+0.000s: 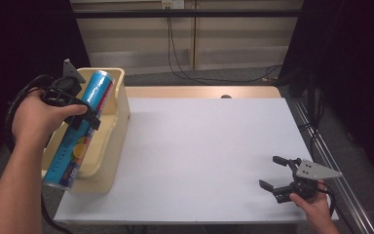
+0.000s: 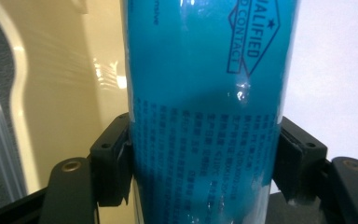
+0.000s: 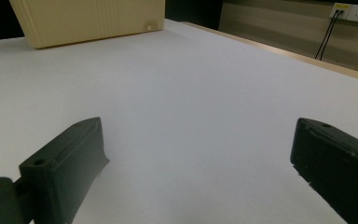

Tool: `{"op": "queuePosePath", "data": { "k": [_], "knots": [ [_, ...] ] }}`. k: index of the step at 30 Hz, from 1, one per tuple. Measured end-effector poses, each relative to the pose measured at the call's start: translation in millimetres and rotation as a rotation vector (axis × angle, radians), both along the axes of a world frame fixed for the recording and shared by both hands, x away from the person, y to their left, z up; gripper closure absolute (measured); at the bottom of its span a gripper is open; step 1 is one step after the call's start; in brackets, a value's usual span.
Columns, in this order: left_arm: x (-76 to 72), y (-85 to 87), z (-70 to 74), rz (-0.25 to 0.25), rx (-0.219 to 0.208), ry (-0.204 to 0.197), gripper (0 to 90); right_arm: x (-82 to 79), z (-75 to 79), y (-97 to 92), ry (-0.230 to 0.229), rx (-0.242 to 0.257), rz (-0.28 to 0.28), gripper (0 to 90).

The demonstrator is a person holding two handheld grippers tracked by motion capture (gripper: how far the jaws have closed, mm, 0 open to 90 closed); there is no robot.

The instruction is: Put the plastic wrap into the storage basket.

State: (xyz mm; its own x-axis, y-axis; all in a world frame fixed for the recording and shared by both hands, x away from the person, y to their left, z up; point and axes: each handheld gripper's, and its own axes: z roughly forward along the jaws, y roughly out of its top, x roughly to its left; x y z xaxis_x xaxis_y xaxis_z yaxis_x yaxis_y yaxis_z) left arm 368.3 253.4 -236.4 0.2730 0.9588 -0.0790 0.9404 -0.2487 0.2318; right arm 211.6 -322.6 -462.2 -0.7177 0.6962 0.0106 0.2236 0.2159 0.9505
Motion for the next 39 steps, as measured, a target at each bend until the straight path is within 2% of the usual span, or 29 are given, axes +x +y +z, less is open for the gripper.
{"op": "queuePosePath", "data": {
  "k": [7, 15, 20, 32, 39],
  "knots": [
    [3.9, 11.5, -9.0, 0.031, 0.006, -0.005, 32.2, -0.1, 0.0, 1.1, -0.001, 0.001, 0.003, 2.6],
    [8.0, 15.0, -21.8, 0.048, 0.006, -0.003, 32.1, 0.0, 0.2, 2.2, -0.004, -0.006, 0.007, 2.6],
    [9.1, 15.9, -29.4, 0.091, 0.008, 0.012, 32.1, 0.0, 0.1, 2.1, -0.004, -0.006, 0.009, 2.7],
    [-0.2, 21.0, -38.1, 0.136, -0.014, 0.040, 32.0, 0.2, -0.1, 2.1, -0.003, -0.005, 0.012, 2.6],
    [-2.5, 24.6, -48.5, 0.163, -0.032, 0.047, 32.0, -0.2, 0.2, 1.9, -0.004, -0.004, 0.011, 2.6]
  ]
}}
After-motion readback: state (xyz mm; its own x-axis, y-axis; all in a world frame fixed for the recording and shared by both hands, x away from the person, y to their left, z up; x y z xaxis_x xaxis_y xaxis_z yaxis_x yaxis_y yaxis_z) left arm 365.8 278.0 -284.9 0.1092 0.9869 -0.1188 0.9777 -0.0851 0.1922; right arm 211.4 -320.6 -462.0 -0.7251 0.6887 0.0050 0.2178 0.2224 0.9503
